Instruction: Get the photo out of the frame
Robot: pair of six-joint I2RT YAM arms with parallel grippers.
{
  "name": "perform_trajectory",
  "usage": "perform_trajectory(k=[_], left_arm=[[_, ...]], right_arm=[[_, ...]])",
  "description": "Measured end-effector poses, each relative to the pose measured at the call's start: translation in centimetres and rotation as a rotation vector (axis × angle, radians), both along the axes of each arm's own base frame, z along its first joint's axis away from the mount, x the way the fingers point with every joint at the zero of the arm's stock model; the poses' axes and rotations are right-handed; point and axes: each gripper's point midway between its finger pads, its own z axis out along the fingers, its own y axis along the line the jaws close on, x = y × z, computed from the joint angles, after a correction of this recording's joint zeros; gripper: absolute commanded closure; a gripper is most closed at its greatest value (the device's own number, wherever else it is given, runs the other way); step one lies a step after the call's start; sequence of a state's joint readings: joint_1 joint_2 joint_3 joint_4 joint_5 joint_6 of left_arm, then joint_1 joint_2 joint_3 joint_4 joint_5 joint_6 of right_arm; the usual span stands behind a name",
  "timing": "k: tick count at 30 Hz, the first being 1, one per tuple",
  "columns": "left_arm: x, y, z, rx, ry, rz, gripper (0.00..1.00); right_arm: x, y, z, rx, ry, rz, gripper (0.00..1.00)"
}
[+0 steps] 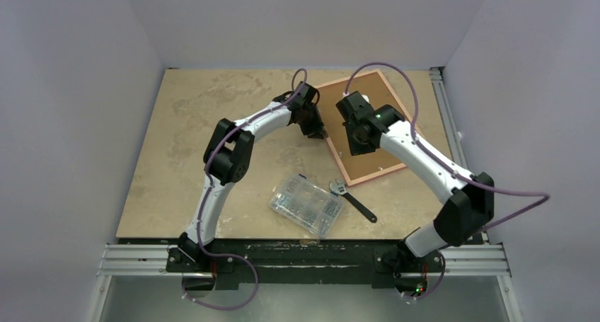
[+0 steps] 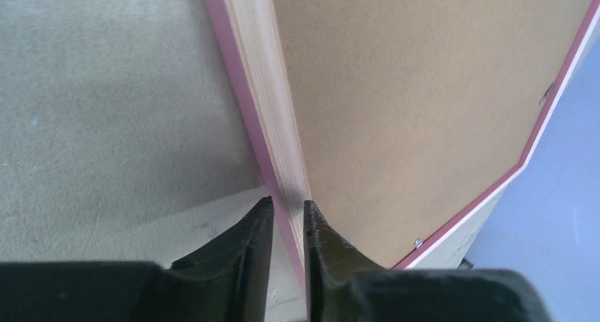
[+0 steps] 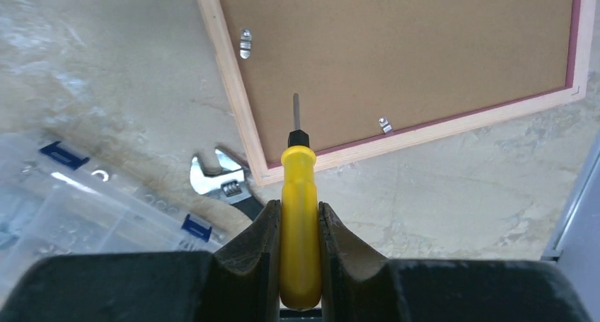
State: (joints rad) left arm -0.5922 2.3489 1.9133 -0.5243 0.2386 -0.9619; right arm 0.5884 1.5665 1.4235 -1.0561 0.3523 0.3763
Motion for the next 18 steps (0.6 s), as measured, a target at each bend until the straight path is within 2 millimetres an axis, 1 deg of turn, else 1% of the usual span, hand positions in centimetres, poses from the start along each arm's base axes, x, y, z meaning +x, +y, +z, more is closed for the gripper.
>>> perform_trajectory(k=[3, 5, 6, 7, 9, 13, 15, 18], left_arm=[[-0.3, -0.5, 0.3, -0.028, 0.002, -0.031, 0.68], [-0.3, -0.8, 0.6, -0.051, 0.0, -0.045, 0.67], [-0.4, -1.0, 0.7, -0.062, 0.001, -0.052, 0.68], [-0.4, -1.1, 0.7, -0.065, 0.002, -0.054, 0.69], [-0.7, -1.1, 0.5, -0.071, 0.01, -0.061, 0.72], [-1.1, -1.0, 0.1, -0.07, 0.029, -0.065, 0.75], [-1.3, -1.0, -0.1, -0.068, 0.036, -0.067, 0.75], [-1.3, -1.0, -0.3, -0.068, 0.038, -0.068, 0.77]], right_arm=[[-0.4, 0.2, 2.1, 0.087, -0.08, 0.004, 1.0], [0.0, 0.6, 2.8, 0.14, -0.109, 0.003, 1.0], [0.5, 1.0, 2.9, 0.174, -0.12, 0.0, 1.0], [1.0, 1.3, 2.7, 0.189, -0.122, -0.002, 1.0], [2.0, 1.9, 1.8, 0.213, -0.107, -0.009, 1.0], [3.5, 3.0, -1.2, 0.208, -0.038, -0.011, 1.0], [3.9, 3.4, -2.3, 0.2, -0.014, -0.01, 1.0], [4.1, 3.7, -2.9, 0.198, 0.008, -0.005, 1.0]])
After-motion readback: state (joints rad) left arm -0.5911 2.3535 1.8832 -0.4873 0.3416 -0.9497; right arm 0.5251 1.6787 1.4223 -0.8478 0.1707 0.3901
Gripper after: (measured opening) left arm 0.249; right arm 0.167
